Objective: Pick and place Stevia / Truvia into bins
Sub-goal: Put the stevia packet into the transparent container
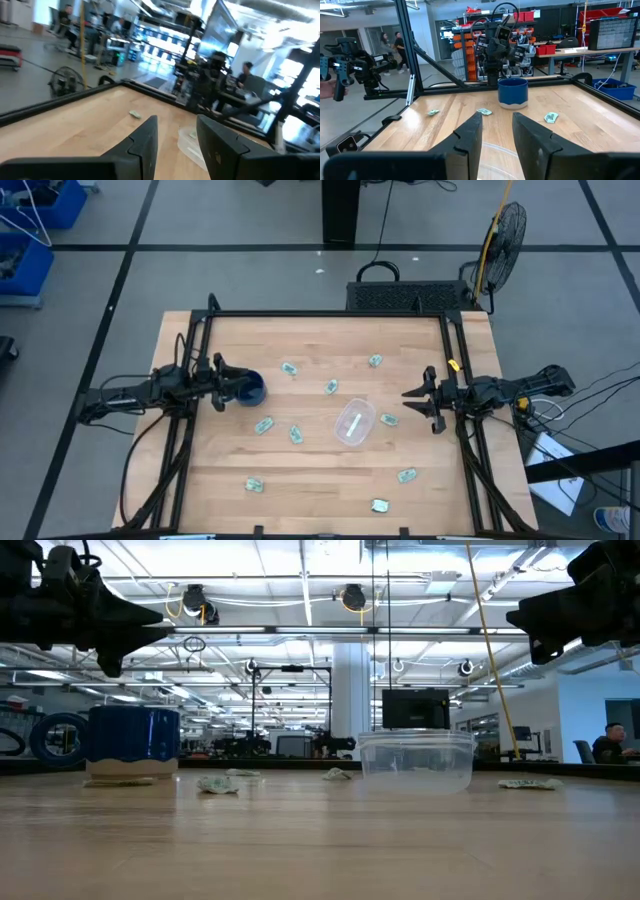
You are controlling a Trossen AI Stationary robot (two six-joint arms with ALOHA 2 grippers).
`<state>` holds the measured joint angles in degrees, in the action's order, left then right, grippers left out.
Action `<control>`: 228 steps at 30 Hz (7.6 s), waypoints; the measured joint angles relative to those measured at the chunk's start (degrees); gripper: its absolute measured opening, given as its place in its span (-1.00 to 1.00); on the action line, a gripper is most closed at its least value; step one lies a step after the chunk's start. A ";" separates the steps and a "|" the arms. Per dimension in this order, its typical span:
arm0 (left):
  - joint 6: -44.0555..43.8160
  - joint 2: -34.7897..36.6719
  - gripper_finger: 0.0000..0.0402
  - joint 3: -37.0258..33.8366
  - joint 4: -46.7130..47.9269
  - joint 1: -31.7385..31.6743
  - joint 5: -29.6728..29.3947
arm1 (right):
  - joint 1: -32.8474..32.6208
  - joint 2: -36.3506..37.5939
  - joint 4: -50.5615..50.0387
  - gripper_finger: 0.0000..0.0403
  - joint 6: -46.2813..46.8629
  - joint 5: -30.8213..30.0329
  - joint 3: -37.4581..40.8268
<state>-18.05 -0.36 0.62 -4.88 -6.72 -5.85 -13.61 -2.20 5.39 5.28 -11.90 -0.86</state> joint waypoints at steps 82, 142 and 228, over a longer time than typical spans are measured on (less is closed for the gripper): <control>7.88 -85.19 -0.30 45.05 -13.33 0.09 -15.18 | 37.12 -69.01 19.92 0.02 -10.47 4.48 -18.12; 12.05 -85.13 -0.30 45.01 -16.62 -2.32 -13.69 | 7.87 -79.31 1.42 -0.94 -8.98 14.63 -34.48; -7.87 -92.31 -0.98 44.59 8.62 -8.63 -2.59 | 15.74 -74.24 17.62 -0.21 -28.48 3.60 -34.44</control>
<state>-25.91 -92.68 45.21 3.74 -15.35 -8.45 2.13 -76.44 23.00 -23.20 -8.29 -35.30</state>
